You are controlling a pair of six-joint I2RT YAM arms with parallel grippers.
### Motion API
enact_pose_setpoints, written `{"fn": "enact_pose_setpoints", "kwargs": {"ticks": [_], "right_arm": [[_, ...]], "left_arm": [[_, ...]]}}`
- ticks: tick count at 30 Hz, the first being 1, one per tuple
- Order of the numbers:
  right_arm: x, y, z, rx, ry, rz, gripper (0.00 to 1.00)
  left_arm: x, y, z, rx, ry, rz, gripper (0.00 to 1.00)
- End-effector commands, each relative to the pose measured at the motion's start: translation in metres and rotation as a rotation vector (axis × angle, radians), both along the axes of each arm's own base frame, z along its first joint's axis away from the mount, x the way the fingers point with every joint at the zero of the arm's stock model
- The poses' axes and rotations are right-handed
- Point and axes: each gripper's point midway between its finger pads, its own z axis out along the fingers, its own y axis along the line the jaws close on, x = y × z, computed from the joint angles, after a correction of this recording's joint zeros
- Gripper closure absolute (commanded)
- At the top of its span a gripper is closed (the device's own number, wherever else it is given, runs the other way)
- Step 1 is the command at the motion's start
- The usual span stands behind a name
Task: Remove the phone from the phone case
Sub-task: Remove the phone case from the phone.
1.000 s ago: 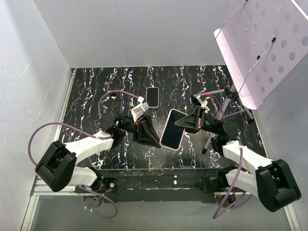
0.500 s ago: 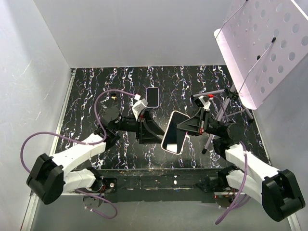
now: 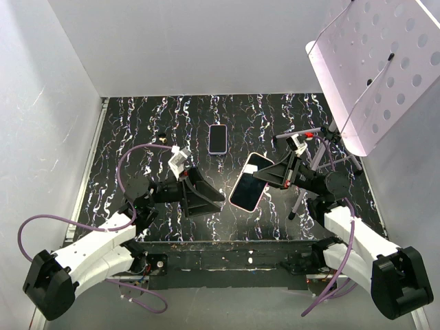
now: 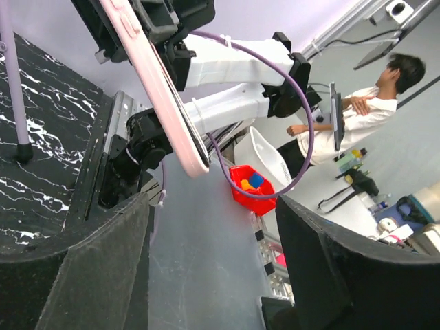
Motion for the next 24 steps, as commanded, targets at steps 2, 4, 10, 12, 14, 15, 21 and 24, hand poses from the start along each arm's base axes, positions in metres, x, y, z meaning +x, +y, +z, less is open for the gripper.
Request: {"fn": "enact_pose_setpoints", "kwargs": {"ticks": [2,4,10,12,14,15,21,24], "right_arm": [[-0.008,-0.006,0.038,0.099,-0.116,0.002,0.99],[-0.007,-0.006,0.035,0.101,-0.104,0.001,0.99],[-0.006,-0.006,0.032,0.097,-0.1,-0.005,0.99],[-0.006,-0.006,0.029,0.09,-0.1,-0.005,0.99],[-0.004,-0.005,0.027,0.082,-0.098,-0.009,0.99],[-0.004,-0.005,0.026,0.079,-0.098,-0.012,0.99],[0.0,-0.003,0.02,0.067,-0.084,-0.014,0.99],[0.0,-0.003,0.02,0.07,-0.089,-0.01,0.99]], "left_arm": [[0.014,-0.009,0.013,-0.011,0.037,0.021,0.27],[0.016,-0.013,0.014,-0.017,0.038,0.008,0.32],[0.016,-0.018,0.019,-0.039,0.04,-0.04,0.49],[0.015,-0.02,0.018,-0.036,0.043,-0.06,0.52],[0.012,-0.021,0.019,-0.042,0.035,-0.074,0.54],[0.012,-0.023,0.018,-0.04,0.04,-0.073,0.55],[0.005,-0.025,0.015,-0.04,0.026,-0.094,0.59],[0.003,-0.024,0.016,-0.047,0.023,-0.097,0.6]]}}
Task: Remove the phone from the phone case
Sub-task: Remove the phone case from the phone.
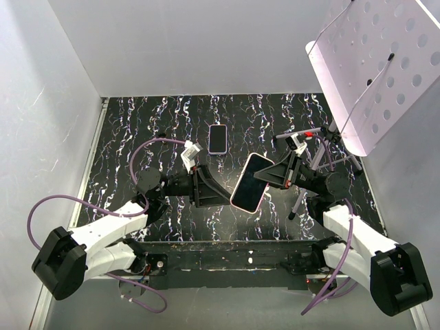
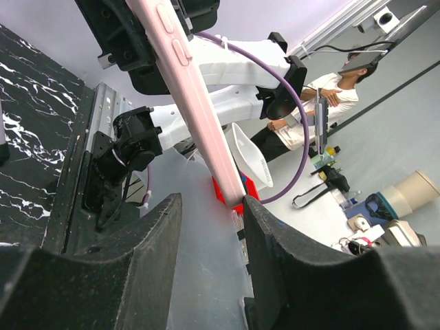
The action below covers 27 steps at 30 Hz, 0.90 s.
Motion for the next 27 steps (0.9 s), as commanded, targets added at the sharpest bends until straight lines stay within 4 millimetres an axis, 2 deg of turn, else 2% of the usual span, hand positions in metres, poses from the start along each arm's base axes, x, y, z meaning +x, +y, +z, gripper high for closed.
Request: {"fn": "enact_pose_setpoints", "kwargs": {"ticks": [1,5,9,16,20,21,23,27], "right_arm": [[0.003,-0.004,0.016,0.052,-0.079,-0.043,0.99],[0.004,-0.003,0.013,0.05,-0.07,-0.042,0.99],[0.005,-0.003,0.01,0.052,-0.062,-0.045,0.99],[0.004,-0.003,0.015,0.06,-0.069,-0.039,0.99],[0.002,-0.003,0.015,0.056,-0.071,-0.033,0.99],[0.002,-0.004,0.016,0.057,-0.069,-0.034,0.99],[0.002,-0.004,0.018,0.061,-0.053,-0.025,0.99],[-0.005,-0.005,0.035,0.088,-0.036,0.011,0.99]], "left_arm": [[-0.009,0.001,0.018,-0.051,-0.065,-0.025,0.61],[-0.009,0.0,0.018,-0.054,-0.058,-0.029,0.63],[-0.011,0.0,0.018,-0.065,-0.055,-0.048,0.6],[-0.01,-0.003,0.022,-0.07,-0.064,-0.05,0.71],[-0.008,-0.005,0.024,-0.077,-0.069,-0.057,0.8],[-0.008,-0.005,0.023,-0.08,-0.072,-0.06,0.88],[-0.009,-0.004,0.022,-0.093,-0.091,-0.061,0.95],[-0.011,-0.002,0.02,-0.119,-0.178,-0.046,1.0]]}}
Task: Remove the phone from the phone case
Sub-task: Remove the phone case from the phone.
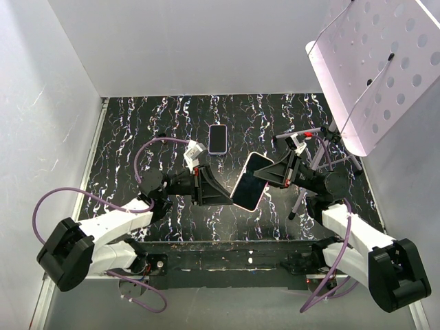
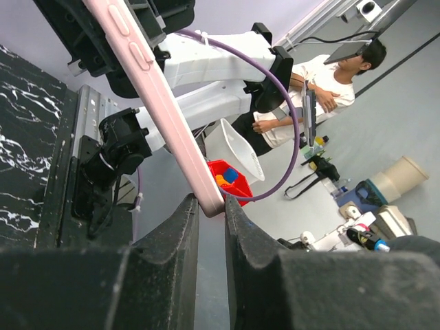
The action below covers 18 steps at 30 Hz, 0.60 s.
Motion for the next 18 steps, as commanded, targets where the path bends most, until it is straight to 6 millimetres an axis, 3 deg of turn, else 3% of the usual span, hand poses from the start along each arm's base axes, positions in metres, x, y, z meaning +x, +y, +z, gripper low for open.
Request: {"fn": "enact_pose_setpoints", "kwargs": {"ticks": [1,5,7,11,18], "right_arm": [[-0.012,-0.005,0.045,0.085,-0.056,0.02,0.99],[-0.012,-0.007,0.051,0.094,0.025,0.032,0.99],[-0.018,-0.011,0.058,0.151,0.029,0.064,0.99],[-0.025,-0.02,0.071,0.262,0.064,0.101,0.99],[-0.027,-0.025,0.069,0.284,0.074,0.072,0.99]], "left_arm": [[-0.005,0.003,0.02,-0.101,-0.199,0.017,1.0],[-0.01,0.005,0.033,-0.183,-0.318,0.004,1.0],[-0.003,-0.002,0.031,-0.179,-0.322,0.005,1.0],[0.021,-0.018,0.016,-0.147,-0.252,0.029,1.0],[0.036,-0.031,-0.006,-0.154,-0.144,-0.007,1.0]]}}
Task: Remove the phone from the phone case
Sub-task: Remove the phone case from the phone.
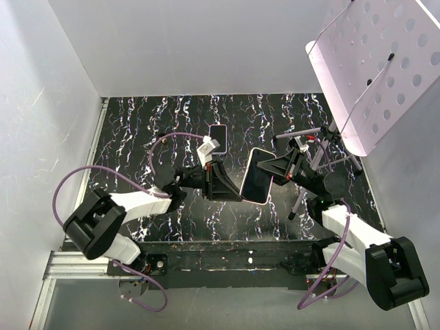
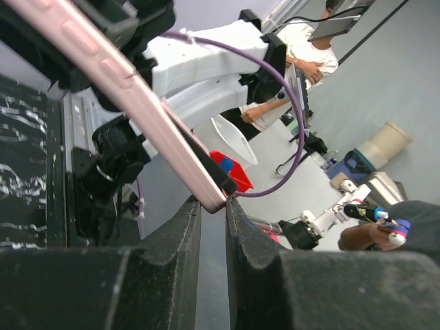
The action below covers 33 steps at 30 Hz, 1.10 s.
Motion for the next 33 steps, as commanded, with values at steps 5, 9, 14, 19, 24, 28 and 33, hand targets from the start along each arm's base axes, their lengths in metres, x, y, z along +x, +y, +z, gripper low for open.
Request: {"fn": "enact_pose_setpoints", "kwargs": {"ticks": [5,9,14,19,24,28,33], "right_arm": [[-0.048,-0.019,0.07,0.229,-0.14,0.096,0.99],[-0.046,-0.019,0.069,0.226,-0.134,0.087,0.99],[-0.038,-0.01,0.058,0.132,-0.153,0.049,0.99],[-0.033,-0.002,0.051,0.031,-0.215,-0.002,0.99],[-0.027,-0.005,0.05,0.064,-0.276,-0.073,0.99],[-0.022,-0.002,0.051,0.095,-0.334,-0.126,0.99],[-0.016,0.007,0.044,0.117,-0.362,-0.176,0.99]], "left_arm": [[0.031,-0.014,-0.018,-0.042,0.015,0.086,1.0],[0.047,-0.021,-0.033,0.041,0.101,0.134,1.0],[0.073,-0.028,-0.061,0.263,0.25,0.284,1.0],[0.088,-0.016,-0.076,0.426,0.299,0.462,0.89],[0.088,-0.016,-0.069,0.403,0.363,0.483,0.74],[0.088,-0.022,-0.072,0.399,0.42,0.461,0.73],[0.088,-0.03,-0.08,0.385,0.48,0.437,0.7]]}}
